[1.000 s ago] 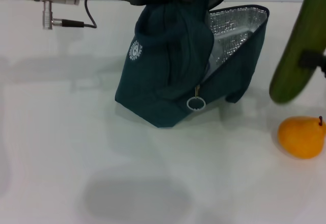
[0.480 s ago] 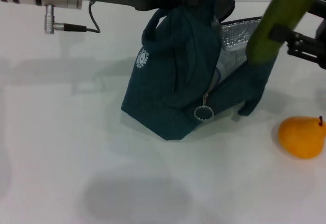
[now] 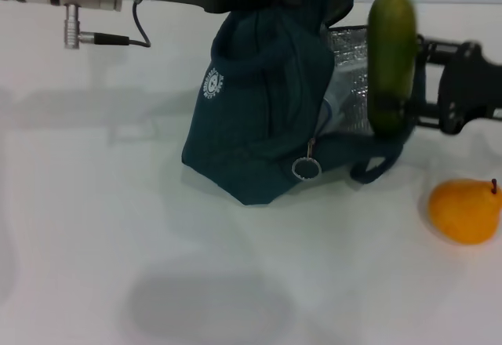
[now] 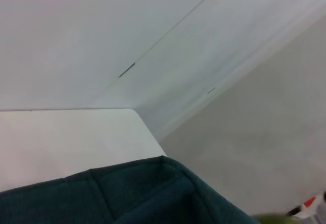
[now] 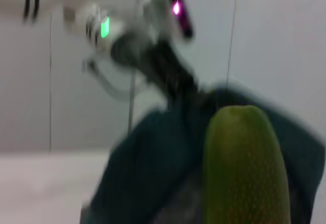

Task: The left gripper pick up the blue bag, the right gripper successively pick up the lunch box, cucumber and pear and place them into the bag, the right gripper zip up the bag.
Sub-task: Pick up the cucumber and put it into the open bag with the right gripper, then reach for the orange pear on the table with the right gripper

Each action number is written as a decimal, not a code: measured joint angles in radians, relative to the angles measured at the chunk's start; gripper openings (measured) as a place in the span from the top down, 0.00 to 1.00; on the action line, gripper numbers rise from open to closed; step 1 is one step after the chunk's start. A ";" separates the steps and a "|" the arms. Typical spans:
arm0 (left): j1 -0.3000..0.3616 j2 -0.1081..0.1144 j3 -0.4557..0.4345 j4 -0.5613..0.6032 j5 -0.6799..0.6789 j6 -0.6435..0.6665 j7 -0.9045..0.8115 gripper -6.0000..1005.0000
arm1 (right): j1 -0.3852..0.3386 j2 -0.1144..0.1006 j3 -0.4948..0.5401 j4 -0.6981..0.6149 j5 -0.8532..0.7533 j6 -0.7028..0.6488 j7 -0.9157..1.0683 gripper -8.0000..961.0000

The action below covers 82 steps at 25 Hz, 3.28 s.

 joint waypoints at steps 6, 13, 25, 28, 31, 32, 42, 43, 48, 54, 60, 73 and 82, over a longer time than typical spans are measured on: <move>-0.006 -0.004 -0.001 0.000 0.000 -0.001 -0.001 0.94 | 0.022 0.003 -0.074 -0.100 -0.164 0.083 0.148 0.34; -0.007 -0.014 0.005 0.000 0.000 0.002 -0.001 0.93 | 0.053 0.004 -0.111 -0.158 -0.225 0.158 0.302 0.34; -0.007 -0.028 0.007 0.000 0.000 0.034 0.005 0.93 | 0.118 0.013 -0.219 -0.147 -0.186 0.250 0.418 0.34; -0.008 -0.030 0.007 0.000 0.000 0.042 0.006 0.93 | 0.141 0.011 -0.260 -0.147 -0.187 0.252 0.466 0.34; -0.007 -0.031 0.007 0.000 0.000 0.043 0.008 0.93 | 0.148 0.008 -0.280 -0.152 -0.191 0.245 0.507 0.34; -0.006 -0.031 0.007 0.000 0.000 0.043 0.008 0.93 | 0.146 0.008 -0.280 -0.155 -0.191 0.237 0.519 0.34; 0.000 -0.030 0.006 0.000 0.000 0.043 0.005 0.93 | 0.110 -0.001 -0.170 -0.160 -0.185 0.102 0.576 0.34; -0.001 -0.030 0.006 0.000 0.000 0.043 0.004 0.93 | 0.107 -0.005 -0.154 -0.160 -0.185 0.085 0.586 0.34; -0.004 -0.030 0.003 0.000 -0.002 0.053 0.001 0.93 | 0.090 -0.023 -0.080 -0.178 -0.185 0.029 0.638 0.31; -0.001 -0.023 0.001 0.000 -0.024 0.061 -0.004 0.93 | 0.068 -0.028 0.017 -0.211 -0.181 -0.054 0.666 0.30; 0.000 -0.015 -0.001 -0.004 -0.026 0.061 -0.006 0.93 | 0.023 -0.029 0.094 -0.223 -0.152 -0.161 0.611 0.30; 0.002 -0.011 -0.003 -0.011 -0.026 0.038 0.000 0.93 | -0.133 -0.060 0.270 -0.211 -0.133 -0.428 0.327 0.31; 0.002 -0.009 -0.002 -0.012 -0.021 0.027 0.006 0.93 | -0.222 -0.050 0.273 -0.206 -0.223 -0.366 0.229 0.35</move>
